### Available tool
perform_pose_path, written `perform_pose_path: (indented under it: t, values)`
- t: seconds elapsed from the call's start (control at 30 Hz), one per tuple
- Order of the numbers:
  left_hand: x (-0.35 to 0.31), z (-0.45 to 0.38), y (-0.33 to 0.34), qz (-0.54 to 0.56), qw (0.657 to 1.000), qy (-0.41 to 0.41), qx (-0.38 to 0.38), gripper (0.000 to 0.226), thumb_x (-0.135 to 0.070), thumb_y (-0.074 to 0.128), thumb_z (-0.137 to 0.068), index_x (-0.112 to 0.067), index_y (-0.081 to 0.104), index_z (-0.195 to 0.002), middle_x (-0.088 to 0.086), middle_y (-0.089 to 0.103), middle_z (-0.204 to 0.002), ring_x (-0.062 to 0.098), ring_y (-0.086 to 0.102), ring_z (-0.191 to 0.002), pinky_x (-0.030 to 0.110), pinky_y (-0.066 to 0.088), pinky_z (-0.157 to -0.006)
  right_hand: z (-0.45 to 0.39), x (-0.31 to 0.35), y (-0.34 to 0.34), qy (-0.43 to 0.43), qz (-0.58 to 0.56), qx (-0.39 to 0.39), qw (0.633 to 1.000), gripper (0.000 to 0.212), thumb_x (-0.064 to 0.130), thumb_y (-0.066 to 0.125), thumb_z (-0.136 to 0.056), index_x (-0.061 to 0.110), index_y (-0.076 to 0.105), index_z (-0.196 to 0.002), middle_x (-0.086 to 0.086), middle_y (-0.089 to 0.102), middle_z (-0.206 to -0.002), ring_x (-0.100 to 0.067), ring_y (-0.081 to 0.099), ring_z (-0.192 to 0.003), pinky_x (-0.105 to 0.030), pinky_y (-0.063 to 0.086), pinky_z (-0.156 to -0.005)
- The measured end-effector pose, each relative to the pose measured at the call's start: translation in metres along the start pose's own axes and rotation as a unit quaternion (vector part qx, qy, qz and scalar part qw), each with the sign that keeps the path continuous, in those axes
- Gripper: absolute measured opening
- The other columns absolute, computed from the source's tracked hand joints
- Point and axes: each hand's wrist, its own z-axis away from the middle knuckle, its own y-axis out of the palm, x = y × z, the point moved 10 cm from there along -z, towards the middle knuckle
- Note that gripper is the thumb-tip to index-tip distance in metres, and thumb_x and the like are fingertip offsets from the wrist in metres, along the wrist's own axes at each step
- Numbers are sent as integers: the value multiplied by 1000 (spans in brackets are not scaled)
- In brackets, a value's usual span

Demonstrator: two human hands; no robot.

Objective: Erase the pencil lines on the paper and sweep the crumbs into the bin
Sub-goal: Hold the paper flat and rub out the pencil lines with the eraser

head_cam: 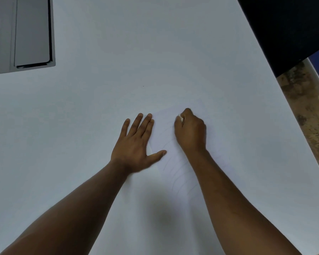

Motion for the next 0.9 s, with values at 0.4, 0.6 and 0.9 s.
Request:
perform_pose_path:
  t: [0.4, 0.6, 0.9]
  values:
    - [-2, -1, -1, -3, 1000, -3, 7, 102, -83, 27, -93, -12, 15, -165, -1, 3, -174, 18, -8, -160, 50, 0, -129, -22, -69, -42, 34, -16, -9, 999, 15, 19, 56, -93, 8, 54, -82, -4, 57, -64, -25, 56, -59, -35, 48, -58]
    - [-3, 0, -1, -3, 1000, -3, 6, 102, -83, 28, -93, -12, 15, -165, -1, 3, -174, 18, -7, -160, 50, 0, -129, -8, -19, -16, -85, -1, 14, 996, 14, 11, 56, -91, 10, 51, -77, -4, 55, -65, -22, 50, -56, -27, 36, -53]
    - [-3, -1, -1, 12, 1000, 2, 4, 101, -83, 29, -94, -13, 14, -165, -3, 1, -174, 17, -10, -160, 51, -1, -129, -16, -63, -38, 29, -24, 5, 999, 14, 22, 58, -95, 10, 62, -100, -4, 66, -77, -22, 61, -71, -30, 48, -67]
